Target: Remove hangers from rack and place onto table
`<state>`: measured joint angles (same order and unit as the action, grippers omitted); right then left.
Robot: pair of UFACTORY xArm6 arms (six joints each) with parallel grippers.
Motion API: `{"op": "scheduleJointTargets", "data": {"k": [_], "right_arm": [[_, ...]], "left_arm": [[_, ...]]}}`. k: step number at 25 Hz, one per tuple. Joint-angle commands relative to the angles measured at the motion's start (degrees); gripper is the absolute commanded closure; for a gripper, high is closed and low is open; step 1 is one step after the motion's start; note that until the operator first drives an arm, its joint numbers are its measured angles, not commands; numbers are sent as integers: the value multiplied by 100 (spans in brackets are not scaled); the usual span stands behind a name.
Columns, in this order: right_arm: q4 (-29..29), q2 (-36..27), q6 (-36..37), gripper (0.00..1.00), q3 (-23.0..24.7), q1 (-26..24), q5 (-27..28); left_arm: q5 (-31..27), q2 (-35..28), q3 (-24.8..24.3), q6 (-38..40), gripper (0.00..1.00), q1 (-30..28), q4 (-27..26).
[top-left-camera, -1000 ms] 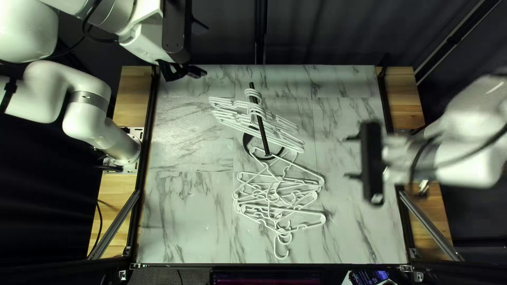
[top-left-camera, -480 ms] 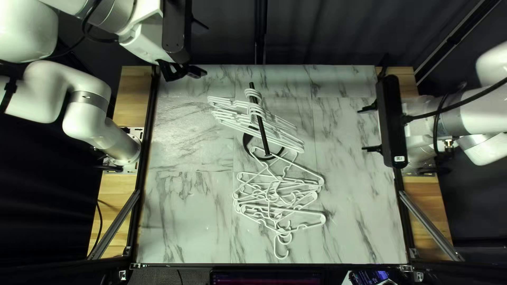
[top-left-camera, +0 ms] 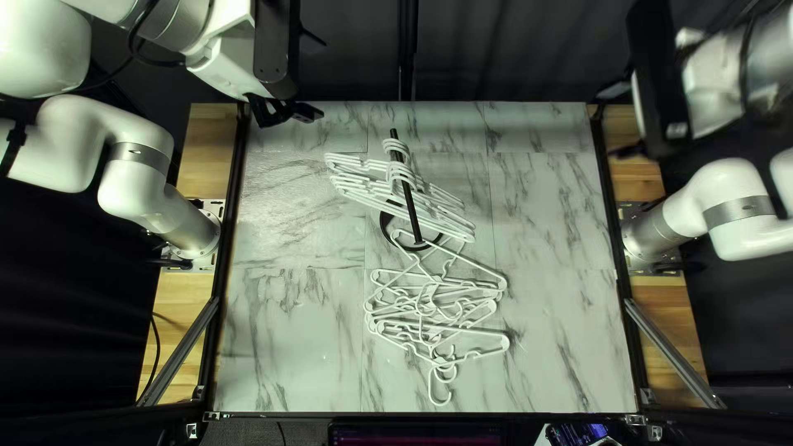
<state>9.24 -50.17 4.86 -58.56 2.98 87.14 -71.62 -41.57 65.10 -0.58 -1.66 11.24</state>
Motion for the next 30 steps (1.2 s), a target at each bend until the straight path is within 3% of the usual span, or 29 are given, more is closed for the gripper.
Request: {"op": "scheduleJointTargets", "data": {"k": [1,6,9,11,15,18,28,30], "right_arm": [[-156,8,102,0,-124,-181,123],[-156,8,102,0,-124,-181,123],[-196,68,97,0,10,-135,-173],[-103,203,-244,0,-106,-37,-325],[408,966,-1428,0,-773,346,-560],[712,1288,-1892,0,-947,417,-544],[673,1298,-1805,0,-976,411,-557],[396,1441,-1504,0,-1138,187,-857]], "left_arm": [[0,0,0,0,0,0,0],[0,0,0,0,0,0,0],[0,0,0,0,0,0,0],[0,0,0,0,0,0,0],[0,0,0,0,0,0,0],[0,0,0,0,0,0,0],[0,0,0,0,0,0,0],[0,0,0,0,0,0,0]]}}
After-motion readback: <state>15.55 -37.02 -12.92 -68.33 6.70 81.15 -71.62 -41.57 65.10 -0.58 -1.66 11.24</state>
